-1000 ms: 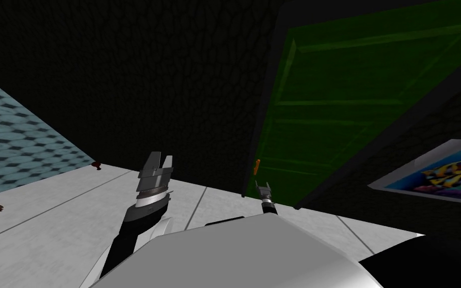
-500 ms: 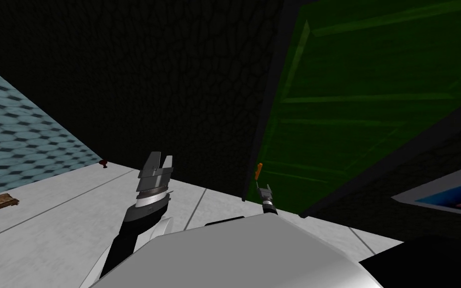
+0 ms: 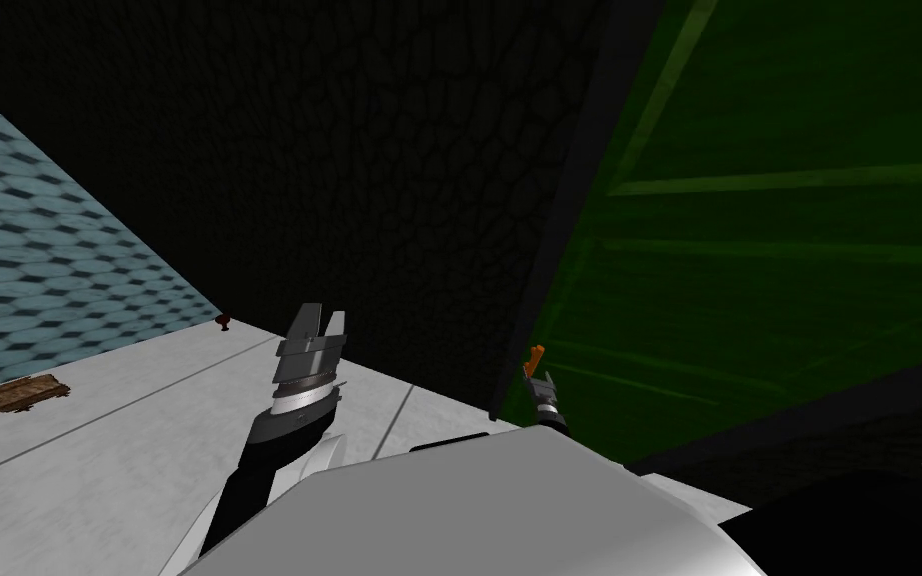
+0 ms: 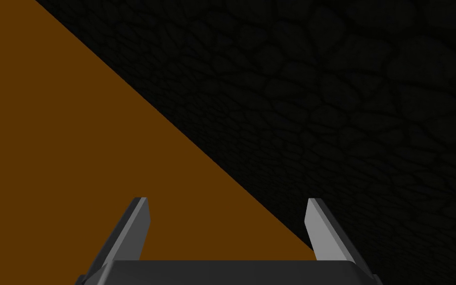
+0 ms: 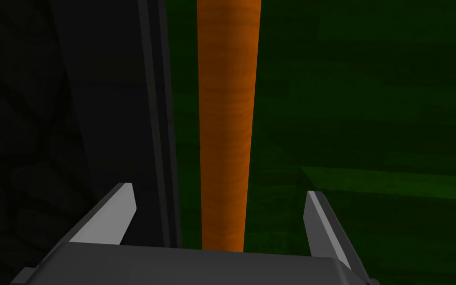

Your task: Pull the door open

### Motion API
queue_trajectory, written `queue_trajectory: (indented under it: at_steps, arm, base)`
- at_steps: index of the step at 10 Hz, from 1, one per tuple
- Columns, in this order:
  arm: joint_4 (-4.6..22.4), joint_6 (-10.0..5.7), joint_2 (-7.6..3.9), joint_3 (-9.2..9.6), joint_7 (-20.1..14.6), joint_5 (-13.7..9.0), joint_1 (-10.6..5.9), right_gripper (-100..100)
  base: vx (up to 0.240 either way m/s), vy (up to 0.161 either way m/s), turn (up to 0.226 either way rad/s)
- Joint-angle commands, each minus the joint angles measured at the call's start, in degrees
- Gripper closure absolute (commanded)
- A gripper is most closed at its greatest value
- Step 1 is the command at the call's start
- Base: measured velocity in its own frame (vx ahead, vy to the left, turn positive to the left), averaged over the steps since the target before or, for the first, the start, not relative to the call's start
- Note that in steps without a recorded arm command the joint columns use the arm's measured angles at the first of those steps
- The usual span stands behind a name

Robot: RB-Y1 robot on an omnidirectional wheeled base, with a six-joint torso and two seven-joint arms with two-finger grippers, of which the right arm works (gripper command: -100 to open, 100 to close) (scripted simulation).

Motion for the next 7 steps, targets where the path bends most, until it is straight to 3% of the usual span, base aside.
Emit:
queue_trajectory:
  at_steps: [1,2,3,4,7]
  arm:
    - [1.6,-0.88,-1.17,-0.54,-1.1,-0.5,-0.13,-100]
    - [2.2,-1.16,-1.84,-0.88,-1.7,-0.9,-0.18,-100]
    - [2.1,-1.2,-1.17,-0.33,-1.3,-0.5,0.28,-100]
    - [2.1,-1.2,-1.17,-0.33,-1.3,-0.5,0.28,100]
    - [2.1,-1.2,-1.17,-0.33,-1.3,-0.5,0.28,100]
  base:
    - [0.215,-0.031,0.082]
    - [0.209,-0.027,0.042]
    - [0.055,0.008,-0.024]
    - [-0.033,0.018,0.025]
    - [-0.014,-0.008,-0.002]
